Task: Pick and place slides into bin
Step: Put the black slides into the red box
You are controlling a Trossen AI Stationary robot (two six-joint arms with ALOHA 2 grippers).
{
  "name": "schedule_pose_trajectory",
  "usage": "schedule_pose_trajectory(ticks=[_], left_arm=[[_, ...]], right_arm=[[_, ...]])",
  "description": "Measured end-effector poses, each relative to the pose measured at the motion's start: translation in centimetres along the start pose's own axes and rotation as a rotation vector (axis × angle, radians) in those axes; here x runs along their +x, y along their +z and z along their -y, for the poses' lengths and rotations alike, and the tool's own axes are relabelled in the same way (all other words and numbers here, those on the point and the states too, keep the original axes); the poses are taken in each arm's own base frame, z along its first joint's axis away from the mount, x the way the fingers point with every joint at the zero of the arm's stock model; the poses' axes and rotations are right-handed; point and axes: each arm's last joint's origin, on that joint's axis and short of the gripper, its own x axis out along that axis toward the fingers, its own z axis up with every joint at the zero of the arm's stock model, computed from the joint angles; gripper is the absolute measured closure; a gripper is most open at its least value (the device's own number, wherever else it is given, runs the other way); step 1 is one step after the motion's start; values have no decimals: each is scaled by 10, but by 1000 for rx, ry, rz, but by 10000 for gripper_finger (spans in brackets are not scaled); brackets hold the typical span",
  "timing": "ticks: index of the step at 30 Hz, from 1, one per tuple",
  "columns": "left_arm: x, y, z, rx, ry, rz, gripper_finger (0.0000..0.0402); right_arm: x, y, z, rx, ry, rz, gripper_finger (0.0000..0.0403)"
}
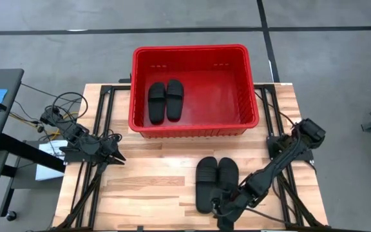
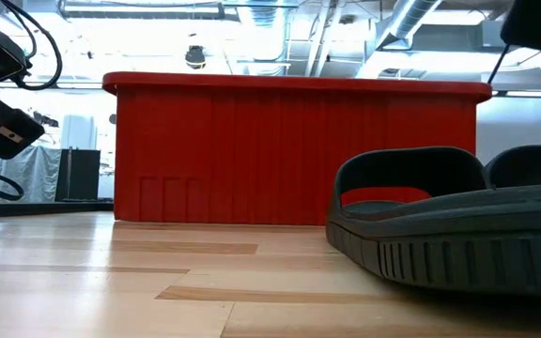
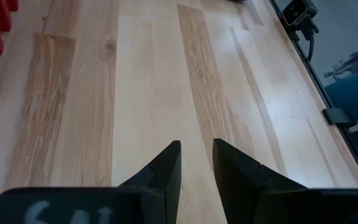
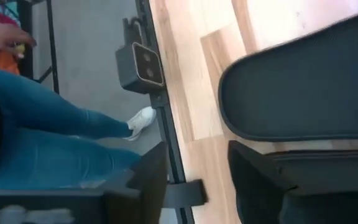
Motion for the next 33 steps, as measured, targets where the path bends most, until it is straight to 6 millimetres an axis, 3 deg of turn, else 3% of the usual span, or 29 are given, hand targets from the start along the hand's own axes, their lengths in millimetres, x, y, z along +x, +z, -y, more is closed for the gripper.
schedule_pose_trajectory(ticks=[5, 9, 22, 29, 33], left_arm=[[0, 0, 0, 0, 0, 0, 320], [0, 0, 0, 0, -1, 0, 320], [0, 0, 0, 0, 0, 0, 320], [0, 0, 0, 0, 0, 0, 320], [0, 0, 0, 0, 0, 0, 320]], right_arm=[[7, 2, 0, -6, 14, 10, 185], [7, 4, 2, -42, 3, 18, 168], [5, -18, 10, -56, -82, -201, 198], [5, -19, 12, -27, -90, -220, 209], [20, -26, 13, -27, -99, -269, 211]])
